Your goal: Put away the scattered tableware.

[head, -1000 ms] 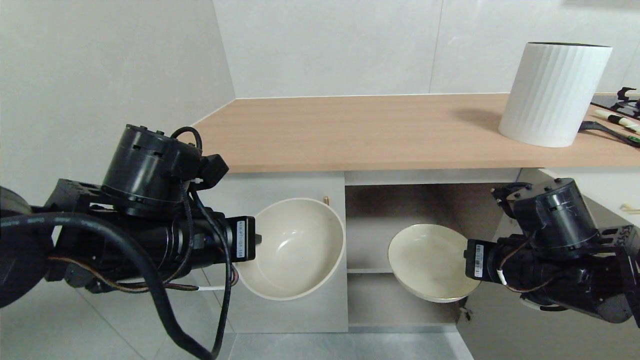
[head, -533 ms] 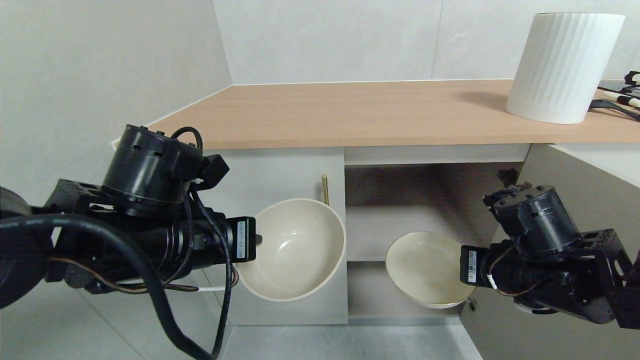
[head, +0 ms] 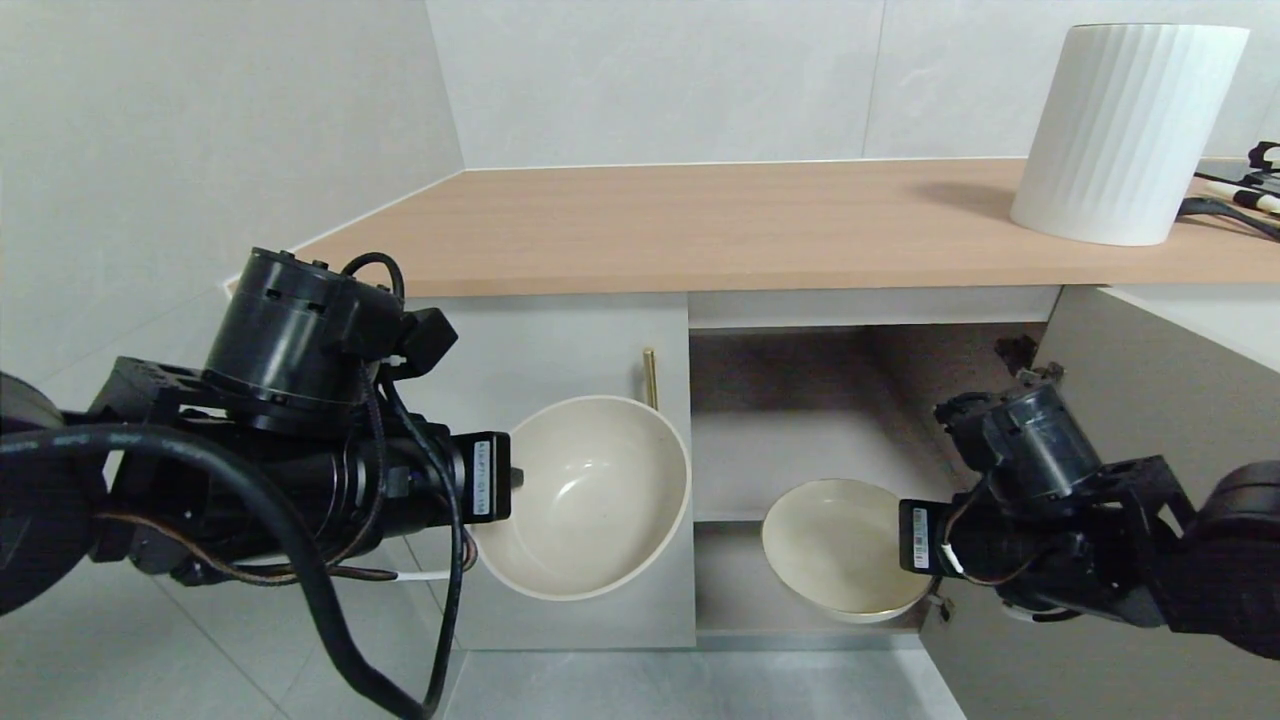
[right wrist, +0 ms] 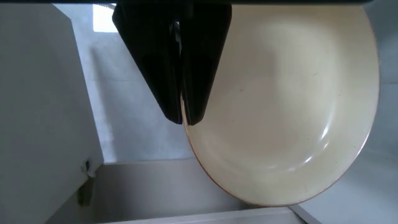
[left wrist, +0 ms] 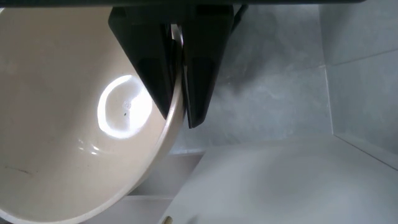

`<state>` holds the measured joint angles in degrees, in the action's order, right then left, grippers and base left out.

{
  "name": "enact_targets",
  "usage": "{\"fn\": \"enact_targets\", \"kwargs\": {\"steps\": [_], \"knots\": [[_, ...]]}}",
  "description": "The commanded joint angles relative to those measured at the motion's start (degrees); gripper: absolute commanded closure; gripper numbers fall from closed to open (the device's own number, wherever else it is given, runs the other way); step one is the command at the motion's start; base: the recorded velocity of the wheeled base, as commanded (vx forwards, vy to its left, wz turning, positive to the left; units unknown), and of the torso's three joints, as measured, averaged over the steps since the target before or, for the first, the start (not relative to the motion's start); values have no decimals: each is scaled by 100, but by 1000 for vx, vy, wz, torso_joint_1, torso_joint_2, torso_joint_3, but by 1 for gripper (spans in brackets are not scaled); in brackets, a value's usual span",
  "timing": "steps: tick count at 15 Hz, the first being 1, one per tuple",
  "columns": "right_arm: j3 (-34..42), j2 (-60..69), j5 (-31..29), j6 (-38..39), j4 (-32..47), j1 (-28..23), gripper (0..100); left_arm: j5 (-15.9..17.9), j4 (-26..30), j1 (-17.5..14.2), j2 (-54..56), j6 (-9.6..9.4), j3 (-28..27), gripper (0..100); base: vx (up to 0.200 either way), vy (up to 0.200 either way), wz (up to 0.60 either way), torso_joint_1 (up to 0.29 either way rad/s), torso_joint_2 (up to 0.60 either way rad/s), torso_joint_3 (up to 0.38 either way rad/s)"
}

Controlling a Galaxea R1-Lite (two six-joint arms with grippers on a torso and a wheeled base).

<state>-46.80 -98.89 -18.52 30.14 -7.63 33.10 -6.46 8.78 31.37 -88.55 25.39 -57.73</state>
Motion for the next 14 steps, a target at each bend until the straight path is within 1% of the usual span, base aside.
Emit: {"fn": "enact_targets", "kwargs": {"steps": [1,4,5,7,11,13,14], "knots": [[-646,-1238,199,-43,-10,-497,100,-4,1,1,5,1,-1,100,0,0,0,0,0,0],[-1217,-2152,129,-34,-37,-743,100,4,1,1,-13,1,-1,100,0,0,0,0,0,0],[-1341,-2257,120,-34,-72,-778,100,4,1,1,-22,1,-1,100,0,0,0,0,0,0],[-1850,-2794,76,-52,-300,-937,100,4,1,1,-13,1,-1,100,0,0,0,0,0,0],[-2782,-3716,-539,-52,-415,-1183,100,4,1,1,-22,1,-1,100,0,0,0,0,0,0],[-3072,-3989,-723,-52,-626,-1253,100,4,1,1,-57,1,-1,100,0,0,0,0,0,0],[-3239,-4059,-723,-78,-687,-1271,100,-4,1,1,-66,1,-1,100,0,0,0,0,0,0]]}}
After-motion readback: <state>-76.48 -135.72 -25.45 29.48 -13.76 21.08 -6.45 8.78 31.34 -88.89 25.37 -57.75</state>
